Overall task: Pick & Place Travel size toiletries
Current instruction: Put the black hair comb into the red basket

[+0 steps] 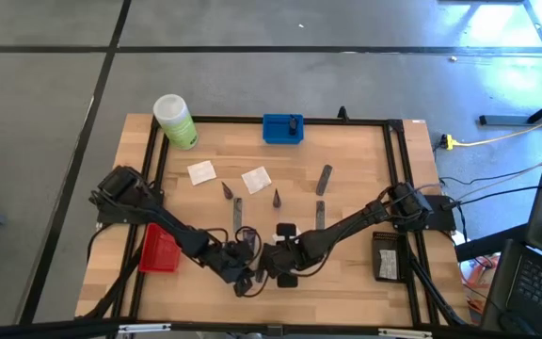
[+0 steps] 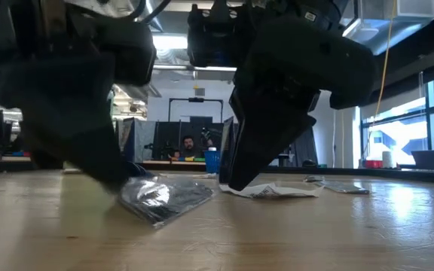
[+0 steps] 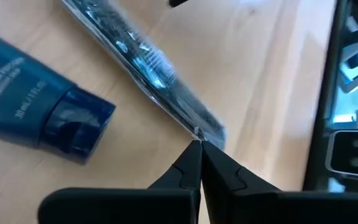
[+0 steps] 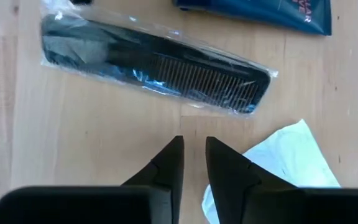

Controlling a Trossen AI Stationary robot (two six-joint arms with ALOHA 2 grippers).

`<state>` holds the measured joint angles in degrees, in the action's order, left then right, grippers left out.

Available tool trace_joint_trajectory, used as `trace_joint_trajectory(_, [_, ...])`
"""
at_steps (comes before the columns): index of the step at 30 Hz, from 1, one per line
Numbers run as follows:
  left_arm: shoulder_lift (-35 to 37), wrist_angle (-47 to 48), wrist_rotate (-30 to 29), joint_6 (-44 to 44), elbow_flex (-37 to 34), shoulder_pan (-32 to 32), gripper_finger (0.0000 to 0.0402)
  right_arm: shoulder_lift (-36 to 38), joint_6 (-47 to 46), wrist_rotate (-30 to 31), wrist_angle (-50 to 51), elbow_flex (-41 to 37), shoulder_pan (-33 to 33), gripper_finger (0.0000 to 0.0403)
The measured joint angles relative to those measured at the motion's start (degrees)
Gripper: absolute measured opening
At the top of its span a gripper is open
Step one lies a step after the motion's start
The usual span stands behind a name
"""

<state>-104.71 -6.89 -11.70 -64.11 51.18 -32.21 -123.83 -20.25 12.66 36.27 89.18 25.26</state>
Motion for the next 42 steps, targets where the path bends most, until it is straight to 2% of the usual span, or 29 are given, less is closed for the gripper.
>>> trace_joint_trajectory(6, [1.8, 2.0, -0.8, 0.8, 0.0, 0.0, 0.0002, 0.0, 2.0, 0.8, 1.3, 0.0, 0.0, 0.0066])
trace_joint_trajectory(11, [1.8, 2.5, -0.6, 0.6, 0.0, 0.0, 0.0002, 0.2, 4.7, 3.5, 1.5, 0.0, 0.0, 0.0075])
trace_joint_trajectory(18, [1.8, 2.6, -0.6, -1.0, 0.0, -0.3, 0.0010, 0.3, 5.8, 3.7, -0.1, 0.0, 0.0, 0.0087])
trace_joint_trajectory(22, [1.8, 2.6, -0.8, -0.2, 0.0, -0.3, 0.0032, 0.3, 7.2, 3.9, -1.4, 0.0, -0.6, 0.0073])
trace_joint_trajectory(28, [1.6, 4.2, -0.8, -1.4, 0.1, -0.3, 0.0091, 0.3, 7.3, 3.0, -1.9, 0.1, -2.4, 0.0008])
trace_joint_trajectory(34, [1.5, 6.9, -0.8, -4.1, 0.1, -0.6, 0.0132, 0.3, 6.1, 0.3, -2.3, -0.3, -3.6, 0.0004])
trace_joint_trajectory(42, [1.5, 7.1, -0.8, -4.3, 0.0, -1.1, 0.0139, 0.4, 4.4, -0.3, -4.9, -3.9, -3.7, 0.0002])
